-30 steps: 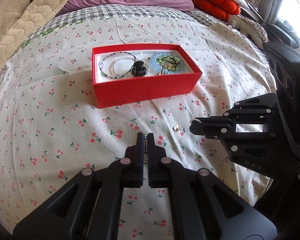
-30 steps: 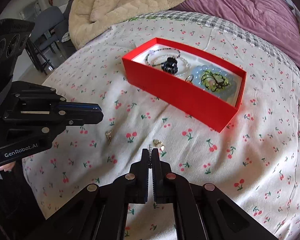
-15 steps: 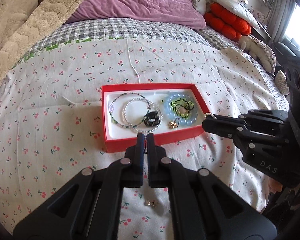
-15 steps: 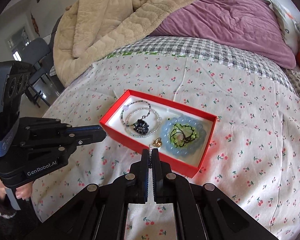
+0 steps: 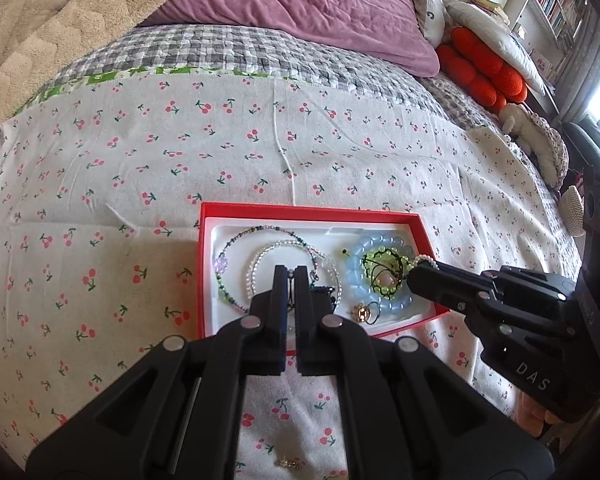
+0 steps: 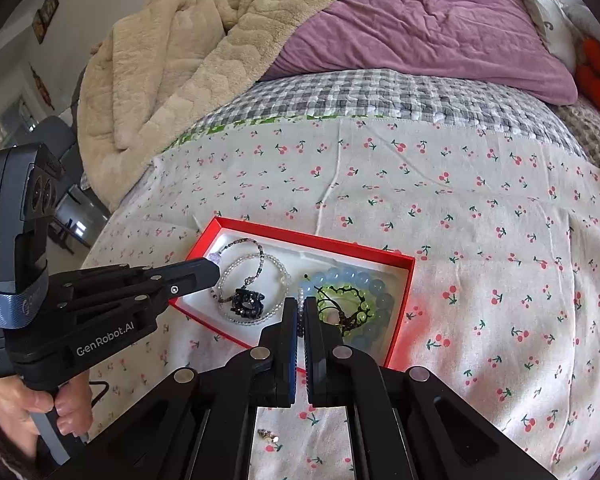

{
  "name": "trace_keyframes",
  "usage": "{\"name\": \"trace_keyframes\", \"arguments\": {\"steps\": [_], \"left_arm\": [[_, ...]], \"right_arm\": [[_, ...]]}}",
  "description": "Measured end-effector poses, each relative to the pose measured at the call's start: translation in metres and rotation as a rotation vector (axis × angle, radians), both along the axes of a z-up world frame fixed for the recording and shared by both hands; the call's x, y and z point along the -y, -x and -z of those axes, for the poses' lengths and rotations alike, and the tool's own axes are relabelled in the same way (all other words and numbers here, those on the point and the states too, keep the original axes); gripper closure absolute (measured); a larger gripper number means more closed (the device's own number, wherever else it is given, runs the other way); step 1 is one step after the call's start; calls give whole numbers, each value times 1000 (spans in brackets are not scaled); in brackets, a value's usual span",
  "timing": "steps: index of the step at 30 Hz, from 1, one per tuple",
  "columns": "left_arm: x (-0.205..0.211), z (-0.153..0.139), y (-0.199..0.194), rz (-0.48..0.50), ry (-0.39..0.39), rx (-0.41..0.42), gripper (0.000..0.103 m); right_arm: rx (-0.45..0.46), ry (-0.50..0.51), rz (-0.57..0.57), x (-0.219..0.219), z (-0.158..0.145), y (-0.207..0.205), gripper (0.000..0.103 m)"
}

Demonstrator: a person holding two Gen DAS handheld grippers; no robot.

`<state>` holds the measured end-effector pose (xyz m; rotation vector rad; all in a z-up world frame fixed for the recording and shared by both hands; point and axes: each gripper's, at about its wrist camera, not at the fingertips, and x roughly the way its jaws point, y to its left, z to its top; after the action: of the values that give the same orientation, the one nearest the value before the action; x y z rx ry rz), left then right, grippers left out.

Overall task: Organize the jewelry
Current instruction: 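Carry the silver ring and pearl ring into the red box and open both tools, then move both tools back to the last earrings on the sheet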

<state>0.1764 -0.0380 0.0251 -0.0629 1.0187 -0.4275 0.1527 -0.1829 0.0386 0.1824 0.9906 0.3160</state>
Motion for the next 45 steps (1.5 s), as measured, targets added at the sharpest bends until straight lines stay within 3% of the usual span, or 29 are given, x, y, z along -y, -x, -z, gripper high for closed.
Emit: {"name": "trace_keyframes", "arguments": {"steps": [5, 6, 12, 15, 17, 22, 25, 26, 27, 38, 45], "left_arm": [[3, 0, -3, 3, 10, 3, 99], [3, 1, -3, 3, 11, -2, 98], [0, -5, -1, -5, -4, 11, 80], [-2, -9, 3, -8, -13, 22, 68], [-4, -11, 8, -10, -27, 30, 51], [-9, -12, 21, -13, -73, 40, 34], [-16, -13, 31, -25, -98, 41, 24], [-19, -13, 34, -28, -98, 37, 21], [-22, -13, 37, -29, -94, 31, 20], [-52, -9, 79, -55, -123, 12, 9], [-61, -1, 101, -35, -144, 0, 8]], "right_arm": [[-12, -36, -3, 2, 4, -7, 98], [-20, -41, 1, 3, 5, -9, 92], [-38, -37, 26, 12, 5, -8, 90], [-38, -19, 22, 13, 3, -3, 89], [-39, -6, 13, 13, 2, 0, 88], [-35, 22, 13, 12, -2, 12, 83], [-28, 28, 13, 14, -6, 21, 66], [-19, 27, 18, 15, -7, 24, 42], [0, 27, 24, 16, -10, 29, 32], [2, 89, 10, 18, -10, 59, 23], [0, 108, -4, 20, -5, 78, 22]]}}
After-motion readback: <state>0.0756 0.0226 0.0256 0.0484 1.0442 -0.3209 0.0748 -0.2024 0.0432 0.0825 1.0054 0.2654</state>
